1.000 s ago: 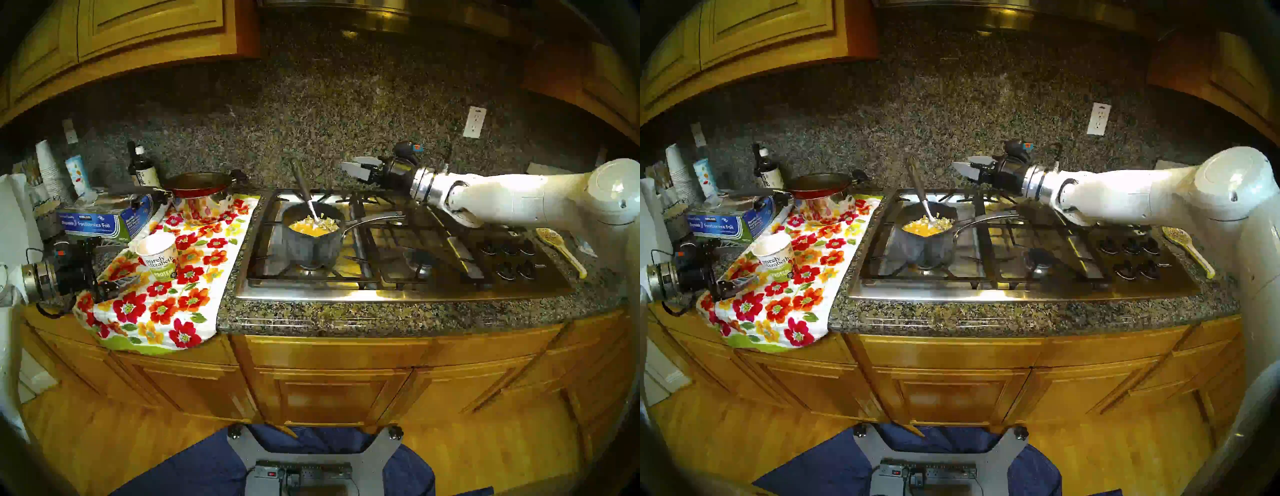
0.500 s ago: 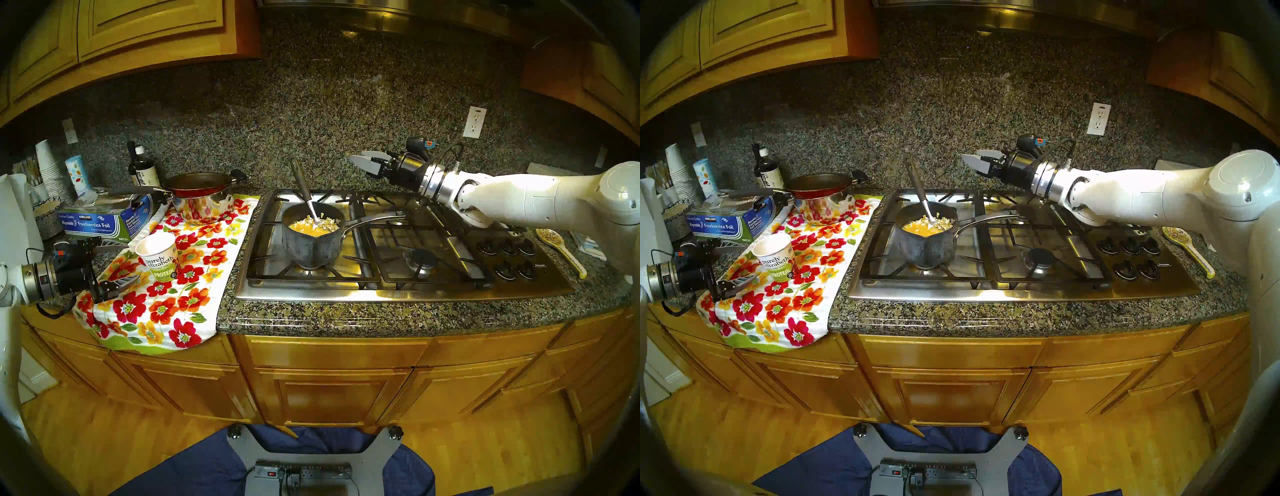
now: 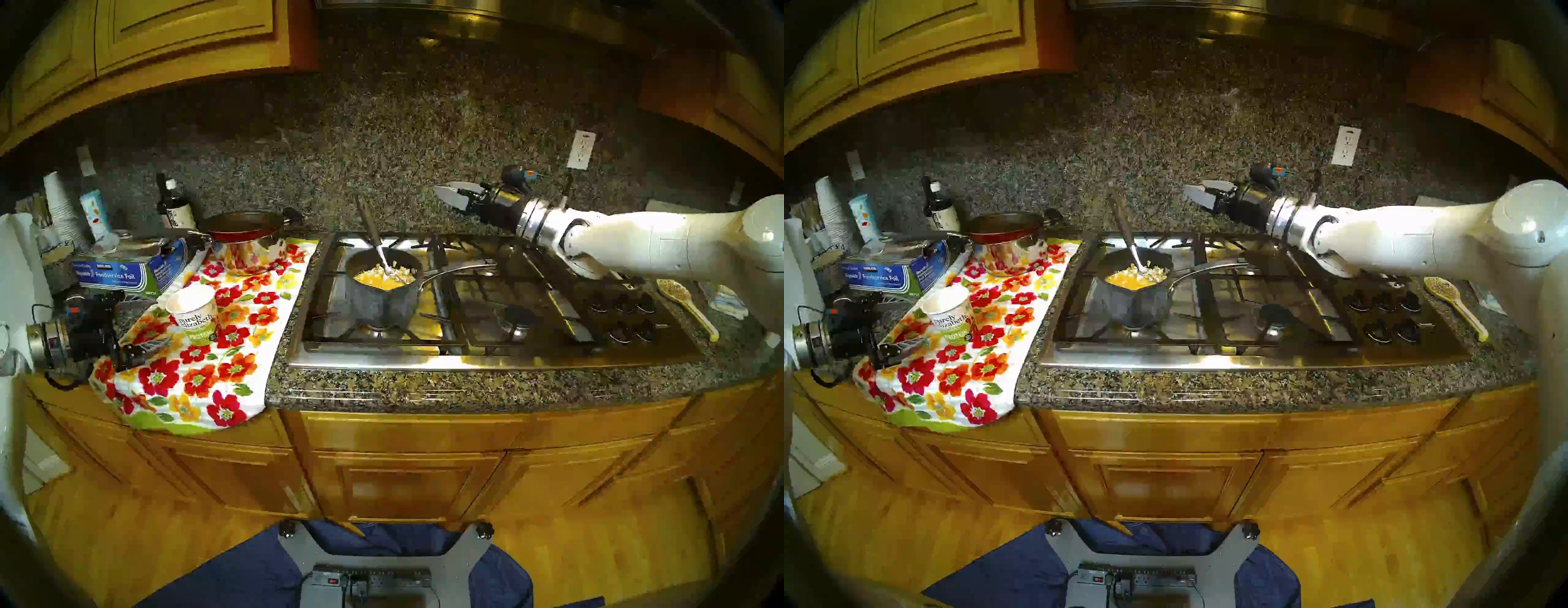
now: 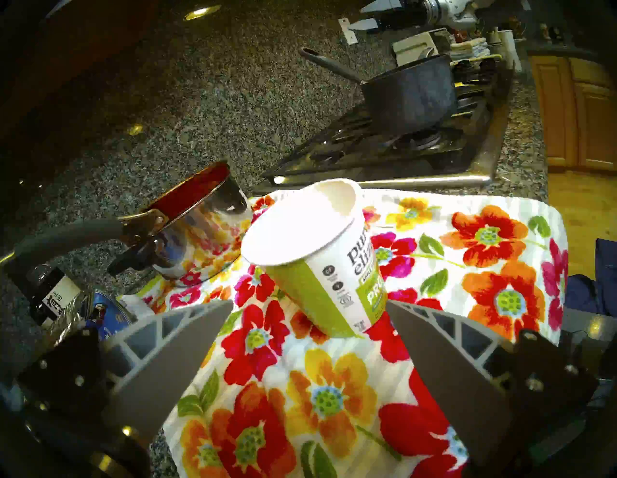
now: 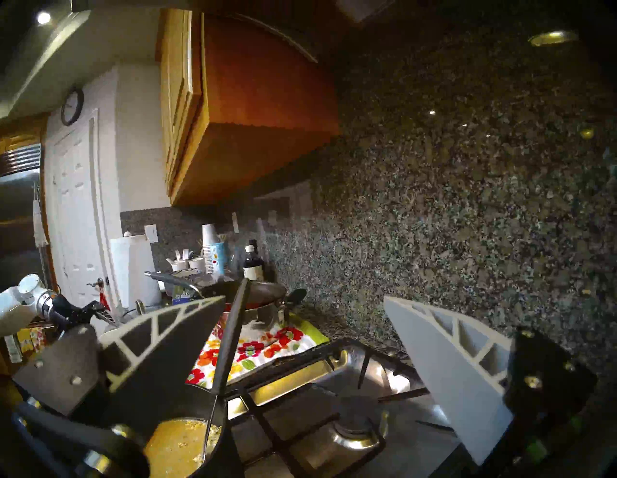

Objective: Pour oats into pot and stir with a spoon

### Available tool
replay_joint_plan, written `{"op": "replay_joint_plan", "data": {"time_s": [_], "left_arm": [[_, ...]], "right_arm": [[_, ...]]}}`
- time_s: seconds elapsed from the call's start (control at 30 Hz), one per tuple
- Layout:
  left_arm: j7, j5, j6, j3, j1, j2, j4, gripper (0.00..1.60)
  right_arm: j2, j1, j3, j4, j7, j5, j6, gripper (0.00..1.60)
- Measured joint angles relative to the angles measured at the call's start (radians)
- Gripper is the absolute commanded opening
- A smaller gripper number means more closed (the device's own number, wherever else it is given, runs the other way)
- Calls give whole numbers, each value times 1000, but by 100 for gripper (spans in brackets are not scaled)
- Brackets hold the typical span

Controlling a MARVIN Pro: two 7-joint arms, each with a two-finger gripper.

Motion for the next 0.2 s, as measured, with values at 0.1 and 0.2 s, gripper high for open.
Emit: {"op": "replay_joint_plan", "data": {"time_s": [0.1, 0.2], "left_arm": [[0, 0, 0, 0, 0, 0, 0, 160], [0, 0, 0, 0, 0, 0, 0, 160]], "right_arm": [[1, 5, -4, -7, -10, -2, -3, 160], [3, 11, -8, -14, -20, -6, -6, 160]]}}
